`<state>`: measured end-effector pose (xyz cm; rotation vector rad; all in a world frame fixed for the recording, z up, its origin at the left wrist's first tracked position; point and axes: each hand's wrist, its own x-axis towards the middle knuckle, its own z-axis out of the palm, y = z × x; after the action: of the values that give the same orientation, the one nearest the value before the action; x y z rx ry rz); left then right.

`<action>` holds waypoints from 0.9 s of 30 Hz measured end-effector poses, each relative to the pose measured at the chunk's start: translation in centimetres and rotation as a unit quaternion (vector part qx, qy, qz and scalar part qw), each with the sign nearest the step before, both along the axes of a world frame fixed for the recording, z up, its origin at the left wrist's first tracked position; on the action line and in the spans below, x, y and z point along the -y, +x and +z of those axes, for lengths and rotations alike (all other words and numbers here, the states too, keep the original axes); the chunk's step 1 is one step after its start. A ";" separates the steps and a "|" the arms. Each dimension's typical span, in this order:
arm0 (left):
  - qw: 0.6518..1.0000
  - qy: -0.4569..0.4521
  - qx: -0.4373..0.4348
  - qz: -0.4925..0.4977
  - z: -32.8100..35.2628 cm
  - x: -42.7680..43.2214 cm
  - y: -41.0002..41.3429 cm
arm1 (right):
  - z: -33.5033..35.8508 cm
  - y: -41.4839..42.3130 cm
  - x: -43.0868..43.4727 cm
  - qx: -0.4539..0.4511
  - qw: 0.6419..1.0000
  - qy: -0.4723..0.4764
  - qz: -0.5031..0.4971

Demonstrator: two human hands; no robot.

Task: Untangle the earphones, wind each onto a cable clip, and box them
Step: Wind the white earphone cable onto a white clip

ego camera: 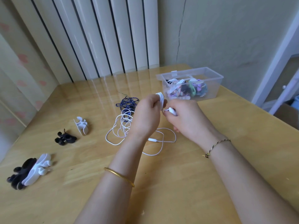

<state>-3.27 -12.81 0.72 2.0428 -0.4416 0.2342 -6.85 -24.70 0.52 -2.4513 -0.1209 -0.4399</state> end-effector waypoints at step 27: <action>0.933 -0.170 -0.315 -0.004 2.3 -1.1 -0.8 | 1.4 0.7 0.2 -0.081 0.933 0.277 0.217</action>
<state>-4.05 -11.72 3.01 1.6542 -0.0006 -0.3309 -6.11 -24.88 1.95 -1.8218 -0.4019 -0.0564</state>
